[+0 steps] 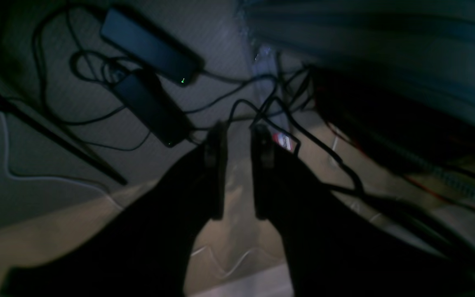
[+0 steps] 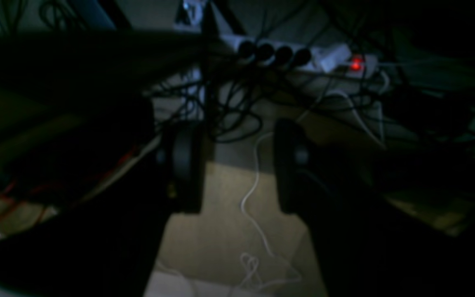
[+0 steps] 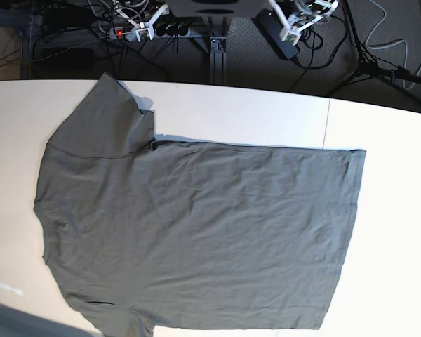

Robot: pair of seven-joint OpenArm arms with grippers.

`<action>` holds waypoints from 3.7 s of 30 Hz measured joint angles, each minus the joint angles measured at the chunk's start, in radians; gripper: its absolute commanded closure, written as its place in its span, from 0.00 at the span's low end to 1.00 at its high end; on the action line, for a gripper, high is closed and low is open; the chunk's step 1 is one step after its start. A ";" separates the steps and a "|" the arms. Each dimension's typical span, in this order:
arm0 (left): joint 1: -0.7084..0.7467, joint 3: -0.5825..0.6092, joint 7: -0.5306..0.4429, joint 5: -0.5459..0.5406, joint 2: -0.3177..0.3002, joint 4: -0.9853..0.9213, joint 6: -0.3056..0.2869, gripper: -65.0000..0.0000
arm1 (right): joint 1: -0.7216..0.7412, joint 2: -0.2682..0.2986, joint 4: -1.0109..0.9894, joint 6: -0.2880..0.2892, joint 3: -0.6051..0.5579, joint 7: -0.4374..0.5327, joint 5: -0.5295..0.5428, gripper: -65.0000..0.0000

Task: Fold the T-shirt properly
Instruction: 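Move both grippers from rest toward the shirt's shoulder corners, then grasp the shirt's shoulder and hem corners with both grippers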

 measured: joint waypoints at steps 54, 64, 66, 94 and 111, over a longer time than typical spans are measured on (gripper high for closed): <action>0.475 -0.656 0.201 -0.499 -0.292 1.115 -0.360 0.45 | -0.140 0.294 0.918 0.137 0.289 -0.402 0.943 0.38; 0.326 -0.711 0.337 -0.622 -0.397 1.112 -0.359 0.44 | -0.132 0.177 0.919 0.155 0.228 -0.369 0.927 0.38; 0.276 -0.689 0.357 -0.624 -0.397 1.088 -0.360 0.40 | -0.132 0.168 0.920 0.156 0.228 -0.368 0.922 0.38; -0.165 -0.399 0.353 -0.633 -0.337 0.593 -0.319 0.39 | -0.131 0.165 0.919 0.160 0.225 -0.320 0.863 0.38; -0.163 -0.396 0.292 -0.589 -0.275 0.589 -0.294 1.00 | -0.113 0.163 0.914 0.159 0.225 -0.332 0.853 0.69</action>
